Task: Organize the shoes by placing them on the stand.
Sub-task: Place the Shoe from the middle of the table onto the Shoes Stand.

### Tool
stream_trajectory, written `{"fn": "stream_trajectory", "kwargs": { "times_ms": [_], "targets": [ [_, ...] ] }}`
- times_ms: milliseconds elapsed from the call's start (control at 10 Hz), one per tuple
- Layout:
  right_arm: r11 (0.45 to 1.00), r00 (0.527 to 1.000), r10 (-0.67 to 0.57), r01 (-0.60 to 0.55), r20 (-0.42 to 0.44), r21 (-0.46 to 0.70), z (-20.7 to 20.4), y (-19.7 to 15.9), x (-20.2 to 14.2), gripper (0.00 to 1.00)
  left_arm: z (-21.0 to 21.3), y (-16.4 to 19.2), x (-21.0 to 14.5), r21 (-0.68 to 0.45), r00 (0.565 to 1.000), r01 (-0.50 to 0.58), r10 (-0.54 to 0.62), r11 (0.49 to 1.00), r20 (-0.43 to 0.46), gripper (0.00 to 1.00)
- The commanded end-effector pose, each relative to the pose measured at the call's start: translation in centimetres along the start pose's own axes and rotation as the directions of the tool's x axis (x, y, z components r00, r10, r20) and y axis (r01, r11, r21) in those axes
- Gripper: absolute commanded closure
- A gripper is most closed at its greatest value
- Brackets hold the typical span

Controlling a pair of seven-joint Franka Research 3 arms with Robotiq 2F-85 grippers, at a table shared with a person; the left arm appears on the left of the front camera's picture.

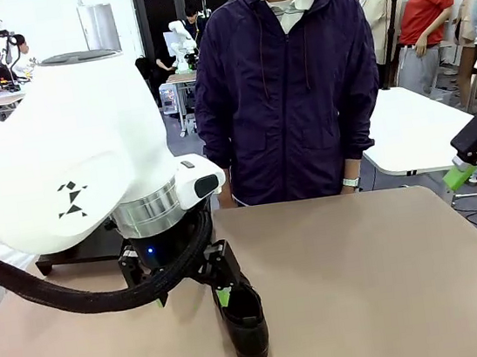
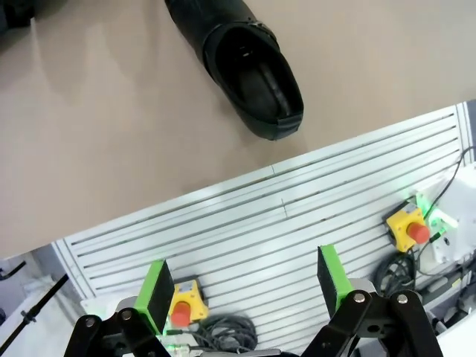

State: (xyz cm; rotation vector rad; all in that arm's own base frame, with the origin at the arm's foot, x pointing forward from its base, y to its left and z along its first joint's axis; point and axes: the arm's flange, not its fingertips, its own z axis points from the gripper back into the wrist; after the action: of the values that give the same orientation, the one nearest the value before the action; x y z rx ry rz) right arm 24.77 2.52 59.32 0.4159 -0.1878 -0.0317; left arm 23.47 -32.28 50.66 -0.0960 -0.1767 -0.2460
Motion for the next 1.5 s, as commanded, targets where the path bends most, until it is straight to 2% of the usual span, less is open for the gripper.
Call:
{"fn": "stream_trajectory", "kwargs": {
  "times_ms": [0,200,300,500,700,800,1000,1100,1400],
  "targets": [
    [0.999,1.0,0.019,-0.018,-0.007,0.027,0.3,0.1,0.2,0.0,-2.8,-1.0,0.9,-0.013,0.999,-0.044,0.044,0.999,0.027,0.0],
    [0.999,1.0,0.019,-0.018,-0.007,0.027,0.3,0.1,0.2,0.0,-6.3,-1.4,3.4,0.003,0.979,-0.173,0.171,0.985,0.106,0.0],
    [0.999,1.0,0.019,-0.018,-0.007,0.027,0.3,0.1,0.2,0.0,-8.5,-1.6,4.5,0.021,0.972,-0.22,0.217,0.975,0.096,0.0],
    [0.999,1.0,0.019,-0.018,-0.007,0.027,0.3,0.1,0.2,0.0,-11.4,-1.3,5.3,0.063,0.957,-0.277,0.27,0.959,0.108,0.0],
    [0.999,1.0,0.019,-0.018,-0.007,0.027,0.3,0.1,0.2,0.0,-13.4,-1.2,6.0,0.092,0.928,-0.349,0.33,0.933,0.173,0.0],
    [0.999,1.0,0.019,-0.018,-0.007,0.027,0.3,0.1,0.2,0.0,-14.5,-1.1,6.4,0.093,0.918,-0.366,0.343,0.926,0.198,0.0],
    [0.999,1.0,0.019,-0.018,-0.007,0.027,0.3,0.1,0.2,0.0,-16.7,-0.4,6.6,0.081,0.916,-0.372,0.351,0.925,0.195,0.0],
    [0.999,1.0,0.019,-0.018,-0.007,0.027,0.3,0.1,0.2,0.0,-17.7,-0.2,6.8,0.073,0.906,-0.379,0.353,0.923,0.235,0.0],
    [0.999,1.0,0.019,-0.018,-0.007,0.027,0.3,0.1,0.2,0.0,-18.5,-0.1,7.4,0.075,0.908,-0.385,0.362,0.92,0.212,0.0]
  ]
}}
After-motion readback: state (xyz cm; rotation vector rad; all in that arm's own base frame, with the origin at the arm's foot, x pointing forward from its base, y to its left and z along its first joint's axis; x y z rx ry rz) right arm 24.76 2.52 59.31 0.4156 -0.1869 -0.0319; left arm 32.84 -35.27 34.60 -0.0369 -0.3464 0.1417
